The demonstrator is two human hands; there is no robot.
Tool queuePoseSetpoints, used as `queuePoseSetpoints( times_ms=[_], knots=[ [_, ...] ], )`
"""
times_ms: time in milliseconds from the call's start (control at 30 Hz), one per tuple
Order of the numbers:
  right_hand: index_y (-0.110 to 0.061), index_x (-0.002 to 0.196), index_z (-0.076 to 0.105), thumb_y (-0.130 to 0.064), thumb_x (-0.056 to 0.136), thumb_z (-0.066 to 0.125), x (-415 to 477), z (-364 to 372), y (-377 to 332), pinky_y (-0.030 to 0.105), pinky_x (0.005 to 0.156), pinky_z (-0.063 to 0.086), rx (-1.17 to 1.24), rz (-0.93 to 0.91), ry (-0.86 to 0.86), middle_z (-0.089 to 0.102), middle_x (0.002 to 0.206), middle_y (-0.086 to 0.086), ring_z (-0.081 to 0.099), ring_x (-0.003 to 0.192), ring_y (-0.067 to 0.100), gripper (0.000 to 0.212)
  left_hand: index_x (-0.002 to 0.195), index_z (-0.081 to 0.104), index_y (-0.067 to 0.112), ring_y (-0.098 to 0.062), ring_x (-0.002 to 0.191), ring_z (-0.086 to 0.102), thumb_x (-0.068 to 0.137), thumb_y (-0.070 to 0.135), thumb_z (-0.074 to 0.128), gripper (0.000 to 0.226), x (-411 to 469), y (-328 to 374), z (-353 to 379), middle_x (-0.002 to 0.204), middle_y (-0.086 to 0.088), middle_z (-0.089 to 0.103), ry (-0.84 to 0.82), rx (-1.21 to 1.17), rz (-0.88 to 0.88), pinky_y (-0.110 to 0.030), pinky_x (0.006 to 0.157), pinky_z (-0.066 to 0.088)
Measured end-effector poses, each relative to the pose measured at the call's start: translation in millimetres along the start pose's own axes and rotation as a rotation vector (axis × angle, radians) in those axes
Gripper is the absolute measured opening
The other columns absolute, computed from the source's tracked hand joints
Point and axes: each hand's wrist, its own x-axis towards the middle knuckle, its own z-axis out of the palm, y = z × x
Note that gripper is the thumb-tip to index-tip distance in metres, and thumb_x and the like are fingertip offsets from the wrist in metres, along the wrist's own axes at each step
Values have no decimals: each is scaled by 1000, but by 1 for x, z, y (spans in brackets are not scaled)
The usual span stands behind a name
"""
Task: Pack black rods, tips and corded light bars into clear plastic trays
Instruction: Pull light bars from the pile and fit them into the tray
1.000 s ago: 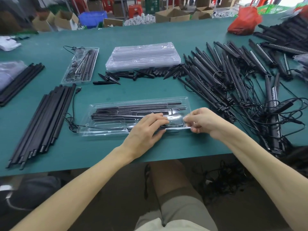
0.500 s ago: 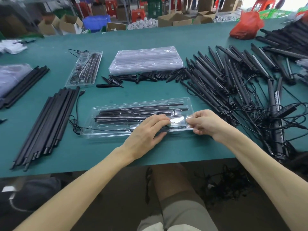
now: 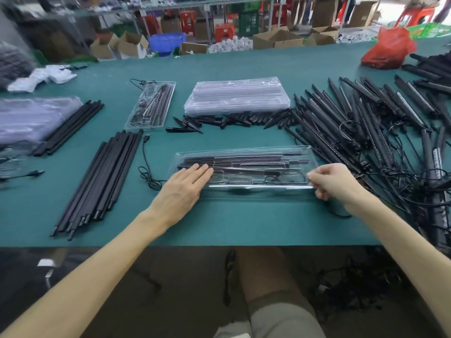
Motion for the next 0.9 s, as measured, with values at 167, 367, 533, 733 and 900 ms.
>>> queuePoseSetpoints(
  times_ms=[167, 367, 533, 733, 900],
  knots=[
    [0, 109, 60, -24, 99, 57, -14, 9, -5, 40, 78, 48, -670, -240, 214, 63, 103, 18, 60, 92, 34, 26, 160, 24, 21, -33, 144, 40, 91, -1, 56, 79, 4, 6, 0, 156, -15, 40, -19, 71, -3, -47, 118, 34],
    [-6, 121, 66, -31, 93, 68, -37, 43, -15, 47, 97, 40, -864, -771, 292, 61, 122, 14, 53, 116, 34, 38, 154, 38, 16, -37, 138, 47, 88, -4, 55, 72, 12, 16, -2, 148, -19, 50, 6, 75, -56, -51, 115, 37],
    [-6, 127, 62, -13, 80, 81, -35, 83, -23, 42, 98, 44, -968, -894, 166, 61, 121, 10, 57, 112, 31, 51, 144, 53, 9, -39, 127, 56, 81, -11, 58, 66, 16, 20, -9, 138, -20, 59, 64, 78, -62, -54, 107, 45],
    [-2, 103, 65, 6, 80, 69, -16, 101, -36, 39, 85, 48, -943, -1011, 258, 61, 102, 12, 57, 93, 30, 25, 134, 58, 2, -33, 114, 62, 76, -14, 66, 61, 20, 23, -9, 128, -15, 63, 173, 102, -18, -48, 98, 51],
    [-5, 95, 65, -5, 82, 67, -10, 107, -29, 39, 79, 48, -886, -1099, 290, 60, 94, 10, 56, 87, 29, 13, 113, 65, 7, -28, 97, 62, 85, -2, 69, 29, 36, 37, -4, 109, -9, 65, 268, 96, 65, -39, 80, 52]
  ],
)
